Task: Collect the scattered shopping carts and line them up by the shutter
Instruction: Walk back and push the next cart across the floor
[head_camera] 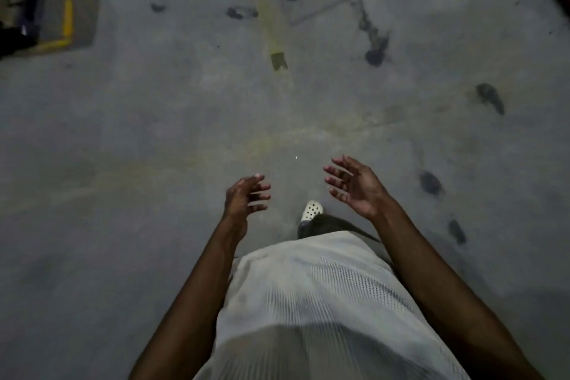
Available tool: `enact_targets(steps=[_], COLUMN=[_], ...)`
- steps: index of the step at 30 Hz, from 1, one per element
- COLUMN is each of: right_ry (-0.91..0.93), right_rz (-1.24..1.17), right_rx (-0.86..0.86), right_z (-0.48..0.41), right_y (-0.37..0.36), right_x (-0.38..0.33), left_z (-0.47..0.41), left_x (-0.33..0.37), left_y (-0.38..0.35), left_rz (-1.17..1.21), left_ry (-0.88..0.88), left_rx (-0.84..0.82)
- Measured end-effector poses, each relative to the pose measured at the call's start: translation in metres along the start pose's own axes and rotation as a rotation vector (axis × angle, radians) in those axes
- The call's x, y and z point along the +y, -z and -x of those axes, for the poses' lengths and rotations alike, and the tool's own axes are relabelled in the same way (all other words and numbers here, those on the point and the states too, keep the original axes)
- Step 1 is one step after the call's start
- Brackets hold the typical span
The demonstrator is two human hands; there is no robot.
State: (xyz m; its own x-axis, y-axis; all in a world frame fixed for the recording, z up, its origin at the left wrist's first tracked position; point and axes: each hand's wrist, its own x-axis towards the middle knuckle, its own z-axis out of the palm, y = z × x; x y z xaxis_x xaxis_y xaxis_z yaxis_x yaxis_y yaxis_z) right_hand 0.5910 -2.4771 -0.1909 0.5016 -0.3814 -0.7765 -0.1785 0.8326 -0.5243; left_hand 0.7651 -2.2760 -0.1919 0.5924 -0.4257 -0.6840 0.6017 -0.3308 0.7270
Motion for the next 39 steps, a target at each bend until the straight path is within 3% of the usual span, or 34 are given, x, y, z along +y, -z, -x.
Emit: enact_targets(steps=[5, 12, 16, 20, 24, 29, 39], right_ry=[0.04, -0.066, -0.053, 0.062, 0.109, 0.074, -0.073], right_rz=[0.021, 0.067, 0.042, -0.106, -0.087, -0.041, -0.09], right_rx=[-0.053, -0.025, 0.07, 0.135, 0.102, 0.124, 0.134], right_z=[-0.068, -0.196, -0.277, -0.34, -0.375, -0.447, -0.672], right_y=[-0.05, -0.117, -0.15, -0.202, -0.251, -0.286, -0.349], right_x=[-0.137, -0.232, -0.313, -0.415, -0.493, -0.569, -0.757], left_z=[-0.072, -0.221, -0.334, -0.439, -0.507, -0.576, -0.798], left_x=[0.113, 0.221, 0.302, 0.43, 0.534, 0.596, 0.744], left_y=[-0.049, -0.098, -0.119, -0.139, -0.165, -0.198, -0.246], left_rz=[0.097, 0.239, 0.159, 0.085, 0.058, 0.025, -0.033], left_ry=[-0.099, -0.001, 0.053, -0.055, -0.099, -0.054, -0.023], left_rx=[0.035, 0.0, -0.099, -0.093, -0.097, -0.177, -0.072])
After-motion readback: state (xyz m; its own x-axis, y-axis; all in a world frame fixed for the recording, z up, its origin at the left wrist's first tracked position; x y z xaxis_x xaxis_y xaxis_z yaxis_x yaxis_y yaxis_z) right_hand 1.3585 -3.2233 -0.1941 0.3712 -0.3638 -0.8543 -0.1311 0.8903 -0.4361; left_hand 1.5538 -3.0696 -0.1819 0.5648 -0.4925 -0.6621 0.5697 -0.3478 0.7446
